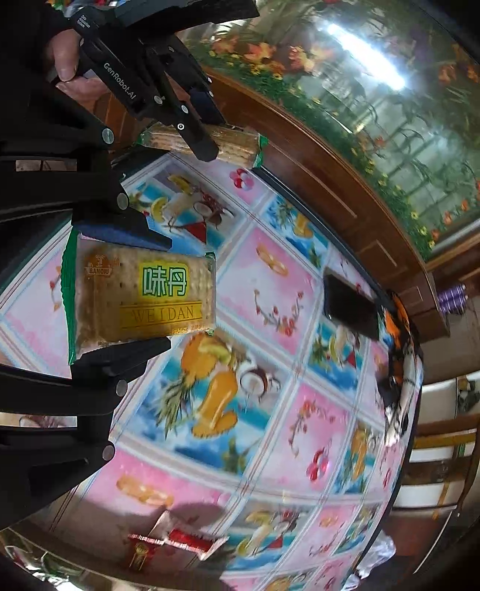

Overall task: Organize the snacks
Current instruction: 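Lift both cracker packs and swing them toward the cardboard box, then lower both cracker packs into the box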

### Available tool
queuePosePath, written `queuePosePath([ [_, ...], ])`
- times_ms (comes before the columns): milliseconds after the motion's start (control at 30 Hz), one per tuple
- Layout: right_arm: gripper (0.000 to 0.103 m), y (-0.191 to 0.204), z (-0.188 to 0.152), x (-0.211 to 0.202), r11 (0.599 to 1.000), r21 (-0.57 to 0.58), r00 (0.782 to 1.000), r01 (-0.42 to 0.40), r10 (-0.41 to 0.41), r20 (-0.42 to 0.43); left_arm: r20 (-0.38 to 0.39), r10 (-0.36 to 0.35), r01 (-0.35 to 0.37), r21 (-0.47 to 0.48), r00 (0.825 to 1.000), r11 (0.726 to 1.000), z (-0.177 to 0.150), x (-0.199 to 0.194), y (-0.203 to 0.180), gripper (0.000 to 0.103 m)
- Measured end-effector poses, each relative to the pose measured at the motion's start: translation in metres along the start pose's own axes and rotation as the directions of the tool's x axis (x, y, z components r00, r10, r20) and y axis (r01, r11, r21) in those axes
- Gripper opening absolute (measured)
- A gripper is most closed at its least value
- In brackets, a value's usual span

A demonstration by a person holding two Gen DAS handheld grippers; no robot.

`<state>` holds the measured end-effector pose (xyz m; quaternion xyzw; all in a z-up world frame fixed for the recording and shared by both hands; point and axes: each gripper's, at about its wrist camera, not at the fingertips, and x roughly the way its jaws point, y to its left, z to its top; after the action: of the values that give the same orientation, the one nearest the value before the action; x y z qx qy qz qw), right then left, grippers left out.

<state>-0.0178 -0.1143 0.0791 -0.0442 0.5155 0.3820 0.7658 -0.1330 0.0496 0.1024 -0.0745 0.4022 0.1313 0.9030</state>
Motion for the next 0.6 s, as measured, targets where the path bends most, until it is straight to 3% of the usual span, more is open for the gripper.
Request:
queuePosePath([
  [367,0.051,-0.055,-0.021,-0.045,0.984,0.166,0.993,0.063,-0.079,0.087,-0.033,-0.116,0.119,0.128,0.993,0.985,0.016,0.02,-0.057,0.045],
  [600,0.05,-0.107,-0.06,-0.09,0.93,0.347,0.972,0.125,-0.184,0.145,-0.085,-0.236,0.25,0.268,0.968,0.93,0.023,0.039,-0.126,0.045],
])
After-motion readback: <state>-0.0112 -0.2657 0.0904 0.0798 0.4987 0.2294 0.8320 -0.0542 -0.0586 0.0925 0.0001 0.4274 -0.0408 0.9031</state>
